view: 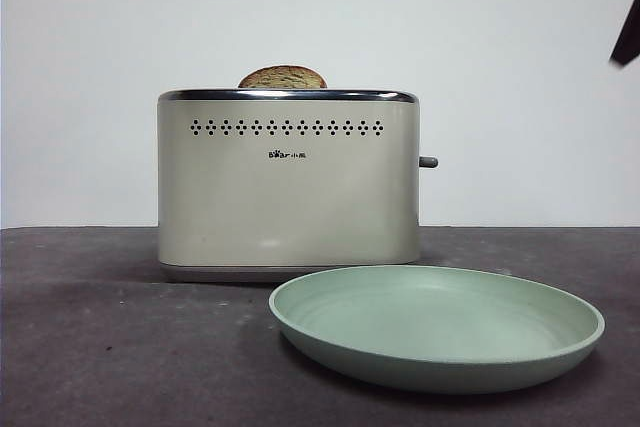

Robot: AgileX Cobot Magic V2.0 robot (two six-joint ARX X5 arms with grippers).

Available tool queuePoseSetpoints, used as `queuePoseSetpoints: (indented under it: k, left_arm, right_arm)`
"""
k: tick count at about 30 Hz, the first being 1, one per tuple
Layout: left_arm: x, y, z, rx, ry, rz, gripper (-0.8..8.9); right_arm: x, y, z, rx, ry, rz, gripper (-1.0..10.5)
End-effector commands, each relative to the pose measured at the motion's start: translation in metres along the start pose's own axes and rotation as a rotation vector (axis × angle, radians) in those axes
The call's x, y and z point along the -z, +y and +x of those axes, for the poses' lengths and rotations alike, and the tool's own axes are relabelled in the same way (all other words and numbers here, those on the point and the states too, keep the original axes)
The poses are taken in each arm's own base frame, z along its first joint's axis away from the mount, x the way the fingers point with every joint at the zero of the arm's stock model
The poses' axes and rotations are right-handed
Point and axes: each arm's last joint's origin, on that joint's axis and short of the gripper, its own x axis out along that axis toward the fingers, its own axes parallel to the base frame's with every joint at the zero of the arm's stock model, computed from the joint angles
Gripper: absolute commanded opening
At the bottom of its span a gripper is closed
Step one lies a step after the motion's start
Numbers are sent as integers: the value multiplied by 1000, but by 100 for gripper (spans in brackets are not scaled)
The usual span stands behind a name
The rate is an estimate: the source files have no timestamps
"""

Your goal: Take the bread from the toaster,put the bread on the plate,put the plate on the table

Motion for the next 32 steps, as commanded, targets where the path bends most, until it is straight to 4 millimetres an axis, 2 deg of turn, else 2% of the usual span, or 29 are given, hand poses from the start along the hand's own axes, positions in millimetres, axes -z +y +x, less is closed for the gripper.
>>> queuePoseSetpoints:
  k: [1,7,13,18,21,27,32]
  left_arm:
    - [-2,-4,-9,2,20,-11,6]
    - [19,-13,-19,14,87,-42,6]
    - [57,-20,-24,1,116,-102,6]
    - [89,-28,-29,3,148,-152,6]
    - [102,-33,-33,8,159,-173,6]
    - [110,-40,-44,5,155,-193,6]
    - [110,-43,-49,3,139,-196,6]
  right_arm:
    - [-10,-3,14,-12,27,10,357]
    - [-18,-10,55,-36,123,12,357]
    - [-19,-15,90,-51,203,15,354]
    - [-16,-17,116,-64,260,11,304]
    - [-14,-20,130,-65,292,16,291]
    - [-7,-30,154,-61,342,37,204]
    - [-4,-33,163,-59,366,47,81]
